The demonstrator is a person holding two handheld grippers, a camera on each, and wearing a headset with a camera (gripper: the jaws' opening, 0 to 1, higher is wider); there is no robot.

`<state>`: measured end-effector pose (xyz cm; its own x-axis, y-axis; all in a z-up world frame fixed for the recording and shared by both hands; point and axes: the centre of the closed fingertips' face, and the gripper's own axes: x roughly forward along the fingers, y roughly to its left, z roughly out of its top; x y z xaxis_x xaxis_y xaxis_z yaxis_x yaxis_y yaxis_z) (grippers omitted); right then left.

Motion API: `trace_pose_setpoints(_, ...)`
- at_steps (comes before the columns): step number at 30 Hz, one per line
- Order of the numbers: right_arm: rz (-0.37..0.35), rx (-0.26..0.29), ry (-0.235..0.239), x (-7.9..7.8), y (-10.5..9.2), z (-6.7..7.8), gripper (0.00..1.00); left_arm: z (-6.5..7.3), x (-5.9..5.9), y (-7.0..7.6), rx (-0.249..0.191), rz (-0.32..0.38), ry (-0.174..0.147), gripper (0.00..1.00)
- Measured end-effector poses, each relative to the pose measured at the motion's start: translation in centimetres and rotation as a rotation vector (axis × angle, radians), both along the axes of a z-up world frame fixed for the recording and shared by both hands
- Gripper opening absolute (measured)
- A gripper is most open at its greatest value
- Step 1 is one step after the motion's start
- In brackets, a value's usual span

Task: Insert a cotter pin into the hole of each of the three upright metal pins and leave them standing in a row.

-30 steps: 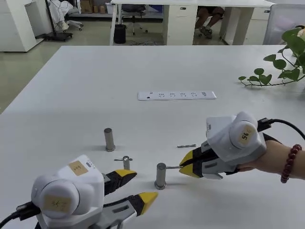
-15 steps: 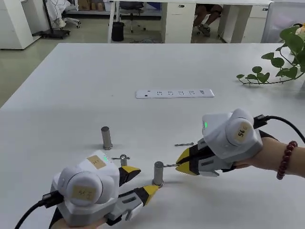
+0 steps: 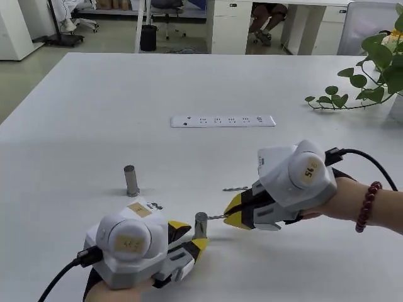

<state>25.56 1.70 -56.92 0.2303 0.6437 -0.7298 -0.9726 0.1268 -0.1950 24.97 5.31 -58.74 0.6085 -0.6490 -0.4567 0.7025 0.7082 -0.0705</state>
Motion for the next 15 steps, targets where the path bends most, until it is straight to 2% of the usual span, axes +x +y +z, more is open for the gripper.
trace_pose_setpoints(8, 0.010, -0.006, 0.003, -0.04, 0.04, 0.03, 0.00, -0.31, 0.43, -0.46, -0.016, 0.019, 0.005, 0.12)
trace_pose_setpoints(12, 0.011, -0.007, 0.005, -0.06, 0.06, 0.05, 0.00, -0.35, 0.58, -0.44, -0.012, 0.016, -0.001, 0.11)
trace_pose_setpoints(15, 0.011, -0.006, 0.007, -0.05, 0.07, 0.05, 0.00, -0.33, 0.55, -0.45, 0.002, -0.005, -0.018, 0.10)
